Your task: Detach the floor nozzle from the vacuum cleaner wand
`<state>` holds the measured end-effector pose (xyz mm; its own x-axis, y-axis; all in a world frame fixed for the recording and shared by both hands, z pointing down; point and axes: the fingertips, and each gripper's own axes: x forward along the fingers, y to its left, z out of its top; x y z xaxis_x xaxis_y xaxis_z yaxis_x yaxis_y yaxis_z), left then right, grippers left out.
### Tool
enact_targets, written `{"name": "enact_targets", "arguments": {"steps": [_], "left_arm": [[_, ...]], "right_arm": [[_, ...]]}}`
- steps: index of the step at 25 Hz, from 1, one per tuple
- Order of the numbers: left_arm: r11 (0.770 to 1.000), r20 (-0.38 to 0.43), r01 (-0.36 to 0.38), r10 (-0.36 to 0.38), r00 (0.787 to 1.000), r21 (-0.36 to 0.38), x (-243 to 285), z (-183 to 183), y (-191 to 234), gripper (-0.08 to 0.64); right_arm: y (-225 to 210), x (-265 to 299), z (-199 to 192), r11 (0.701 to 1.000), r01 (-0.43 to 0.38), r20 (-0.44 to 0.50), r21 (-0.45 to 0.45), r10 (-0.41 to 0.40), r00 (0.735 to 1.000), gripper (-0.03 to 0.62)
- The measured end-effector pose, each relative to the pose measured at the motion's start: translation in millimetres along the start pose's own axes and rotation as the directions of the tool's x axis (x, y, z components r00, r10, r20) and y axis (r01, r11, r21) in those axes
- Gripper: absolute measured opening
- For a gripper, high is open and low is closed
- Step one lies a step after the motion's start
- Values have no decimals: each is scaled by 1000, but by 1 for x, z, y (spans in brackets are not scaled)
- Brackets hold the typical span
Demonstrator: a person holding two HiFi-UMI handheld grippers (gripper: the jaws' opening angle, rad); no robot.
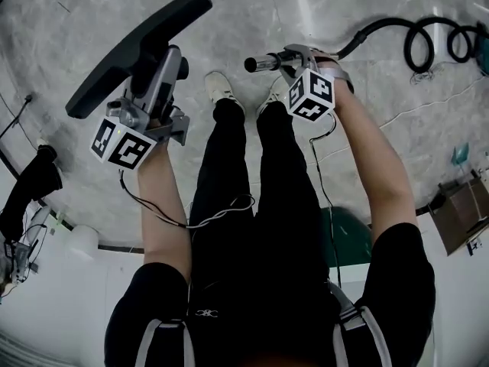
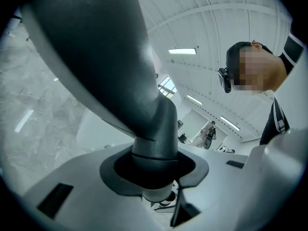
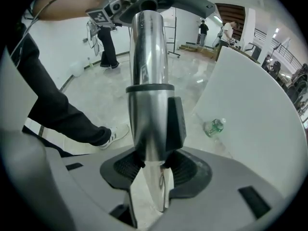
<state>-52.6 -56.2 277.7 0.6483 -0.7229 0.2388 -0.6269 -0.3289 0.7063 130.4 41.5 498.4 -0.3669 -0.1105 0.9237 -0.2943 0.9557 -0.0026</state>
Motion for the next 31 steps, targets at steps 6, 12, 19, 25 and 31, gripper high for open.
{"name": "enact_targets", "arguments": {"steps": [6,12,19,25,31], "left_arm": [[1000,-7,12,-12,1000,-8,-1,-5,2,152],[1000,-5,28,-28,1000,-1,0,-5,0,152],[999,-30,37,-36,999,11,2,-7,-5,152],[999,-39,43,-43,998,1,9,-14,-10,152],[998,-41,56,-57,998,-21,20,-26,-18,152]], "right_arm": [[-8,9,10,999,32,-19,34,-31,999,169],[-10,9,16,999,34,-25,33,-33,999,167],[-4,4,21,999,28,-28,30,-27,999,169],[-6,1,20,998,37,-9,51,-37,999,169],[-12,1,11,997,50,5,65,-50,999,169]]}}
